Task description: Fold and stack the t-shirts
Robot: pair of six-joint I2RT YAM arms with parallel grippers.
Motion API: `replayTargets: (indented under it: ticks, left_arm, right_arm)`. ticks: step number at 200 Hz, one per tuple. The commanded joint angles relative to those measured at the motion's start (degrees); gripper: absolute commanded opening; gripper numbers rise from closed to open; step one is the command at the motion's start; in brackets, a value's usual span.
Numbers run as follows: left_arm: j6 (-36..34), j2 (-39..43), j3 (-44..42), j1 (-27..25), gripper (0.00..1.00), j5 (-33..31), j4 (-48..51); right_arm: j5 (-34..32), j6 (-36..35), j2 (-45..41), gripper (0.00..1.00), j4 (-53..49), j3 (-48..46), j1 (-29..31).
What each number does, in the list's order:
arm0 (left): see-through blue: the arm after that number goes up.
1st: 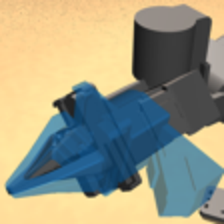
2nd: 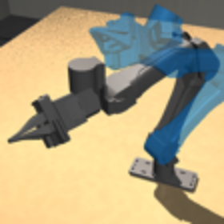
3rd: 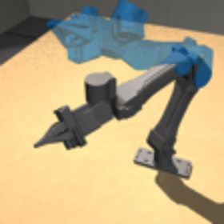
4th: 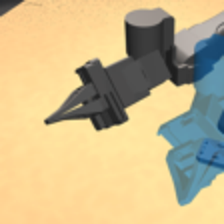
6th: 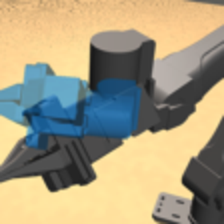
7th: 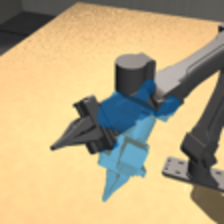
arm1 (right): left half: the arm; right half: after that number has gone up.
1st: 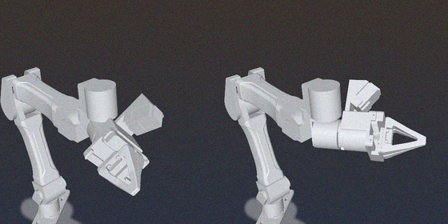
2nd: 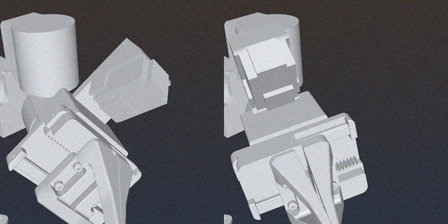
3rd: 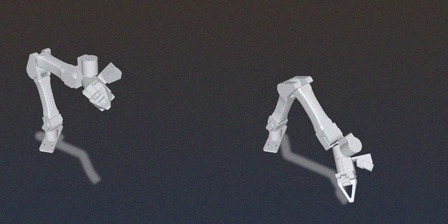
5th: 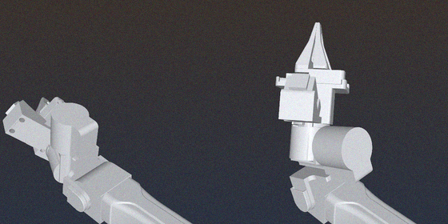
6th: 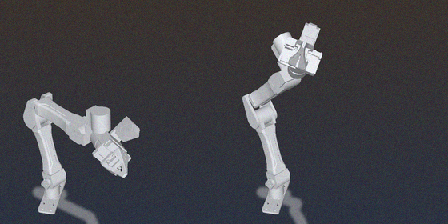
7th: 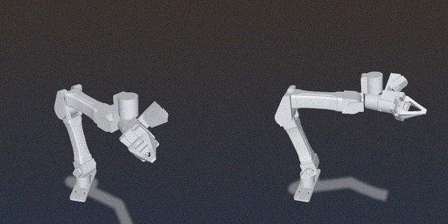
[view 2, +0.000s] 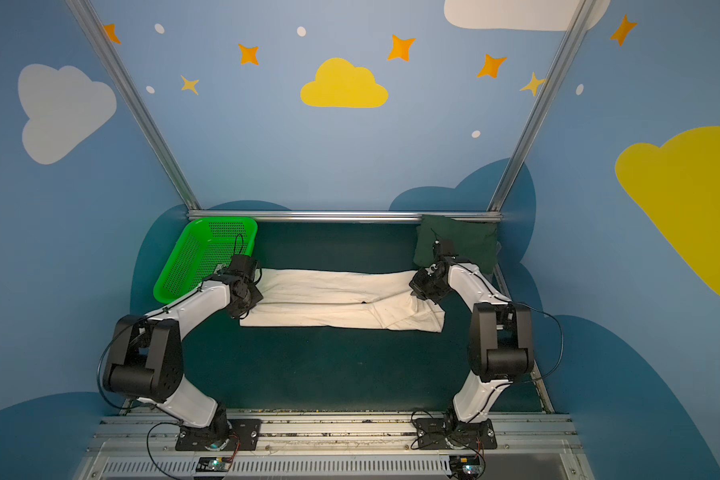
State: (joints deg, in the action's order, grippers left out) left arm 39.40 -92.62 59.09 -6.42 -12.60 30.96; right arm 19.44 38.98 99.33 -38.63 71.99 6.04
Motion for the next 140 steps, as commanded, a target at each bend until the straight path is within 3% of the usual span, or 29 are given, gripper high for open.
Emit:
replayTargets:
  ticks: [1,9,15,35,47,88,120,140]
  left_arm:
    - [-0.6,-1.7,2.7,0.4,0.18,-2.0,1.3]
    - [-0.8,-2.3,3.5,0.4,0.45,-1.8,1.7]
    - [-1.0,-2.5,4.1,0.4,0.59,-1.4,2.1]
    - [-1.5,-1.5,4.6,0.3,0.61,0.0,2.1]
    - [-1.8,0.0,4.2,0.1,0.72,0.7,1.6]
    - [-3.4,6.2,2.6,-2.5,0.85,3.3,0.5]
    - [-3.8,10.2,2.5,-4.4,0.99,3.7,1.0]
    - [-4.5,12.1,1.6,-4.5,1.00,4.9,-0.2]
  right_arm:
    - [0.1,-0.8,1.3,0.00,-1.2,1.6,-0.2]
    - [-0.1,-1.1,1.4,0.00,-1.6,1.7,-0.3]
    - [-0.3,-1.6,1.3,0.12,-1.9,1.9,-0.4]
    - [-1.6,-3.0,0.2,0.52,-3.5,2.1,-0.7]
    - [-2.7,-3.9,-0.9,0.66,-4.6,2.1,-0.9]
    - [-5.7,-5.8,-6.3,0.70,-8.4,-0.9,-0.1]
    - [-5.8,-5.1,-11.2,0.68,-10.1,-6.5,4.7]
    - [-5.2,-3.0,-13.5,0.67,-9.4,-10.0,8.8]
